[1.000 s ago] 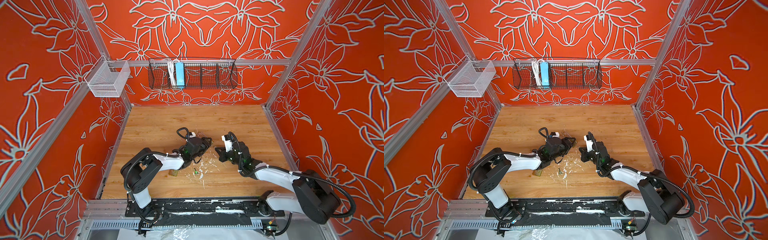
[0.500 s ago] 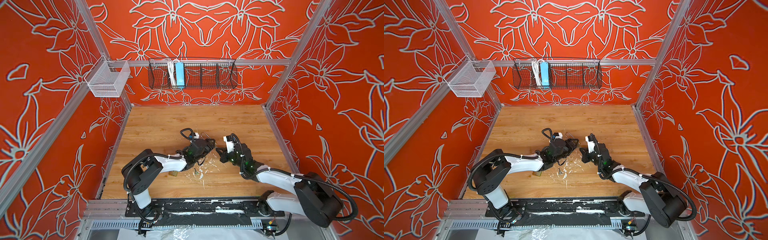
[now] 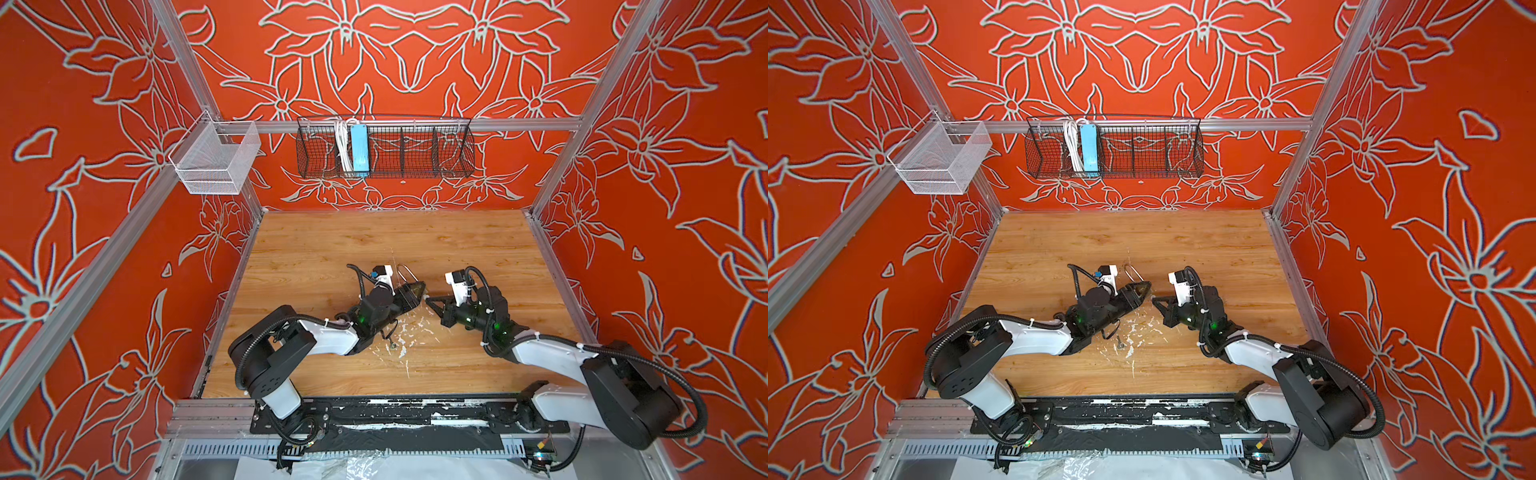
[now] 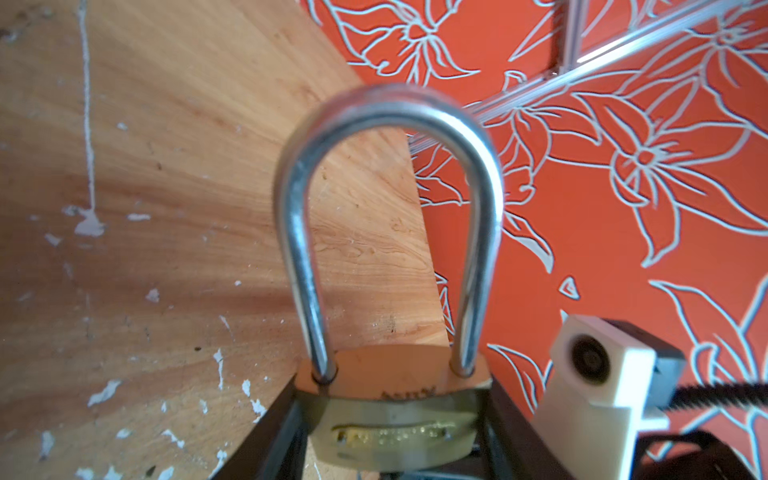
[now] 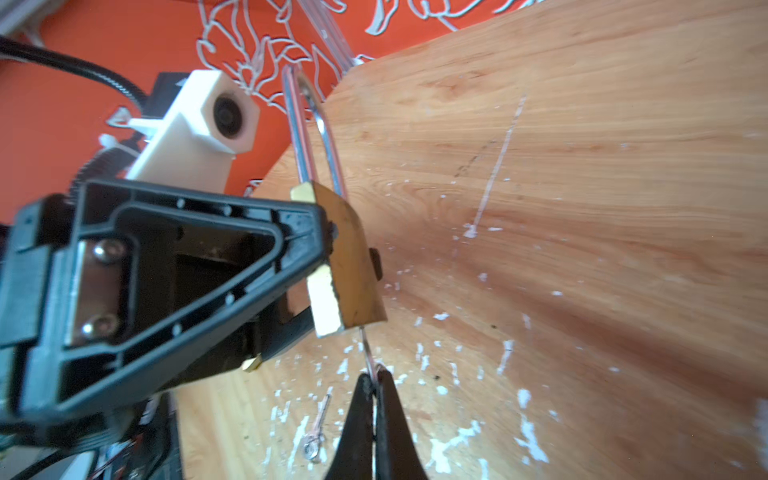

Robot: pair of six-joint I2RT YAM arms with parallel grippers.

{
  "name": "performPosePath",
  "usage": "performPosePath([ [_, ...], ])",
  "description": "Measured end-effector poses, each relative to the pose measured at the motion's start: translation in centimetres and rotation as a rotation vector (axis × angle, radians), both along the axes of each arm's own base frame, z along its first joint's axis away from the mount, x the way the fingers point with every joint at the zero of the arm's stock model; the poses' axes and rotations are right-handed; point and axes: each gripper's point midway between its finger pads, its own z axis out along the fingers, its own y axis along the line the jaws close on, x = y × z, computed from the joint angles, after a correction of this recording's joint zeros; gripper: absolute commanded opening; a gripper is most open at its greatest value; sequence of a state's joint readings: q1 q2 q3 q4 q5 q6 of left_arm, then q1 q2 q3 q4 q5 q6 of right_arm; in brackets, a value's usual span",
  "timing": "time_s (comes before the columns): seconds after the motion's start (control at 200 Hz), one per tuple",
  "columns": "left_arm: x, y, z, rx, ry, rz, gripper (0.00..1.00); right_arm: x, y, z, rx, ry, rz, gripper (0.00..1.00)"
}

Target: Unlock with the key

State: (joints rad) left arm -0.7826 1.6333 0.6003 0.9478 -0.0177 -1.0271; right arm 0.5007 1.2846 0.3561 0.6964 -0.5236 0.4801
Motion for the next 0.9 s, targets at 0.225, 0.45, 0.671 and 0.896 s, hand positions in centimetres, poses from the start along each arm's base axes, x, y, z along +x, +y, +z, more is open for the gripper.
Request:
performPosePath([
  [0.225, -0.5, 0.7, 1.5, 0.034, -0.176, -0.058, 0.00, -0.6, 1.2, 1.0, 0.097, 0.014, 0.090, 0.00],
  [0.45, -1.9, 1.5, 3.3, 0.121, -0.332, -0.096, 0.00, -1.5, 2.4, 1.9, 0.177, 0.025, 0.184, 0.00],
  [0.671, -2.7, 1.8, 5.0, 0.181, -0.455, -0.123, 0.00, -2.1, 3.2, 3.2, 0.268, 0.017, 0.263, 0.00],
  [0.896, -3.3, 2.1, 5.7, 0.214, -0.485, -0.144, 0.00, -2.5, 3.4, 3.6, 0.270, 0.005, 0.288, 0.27],
])
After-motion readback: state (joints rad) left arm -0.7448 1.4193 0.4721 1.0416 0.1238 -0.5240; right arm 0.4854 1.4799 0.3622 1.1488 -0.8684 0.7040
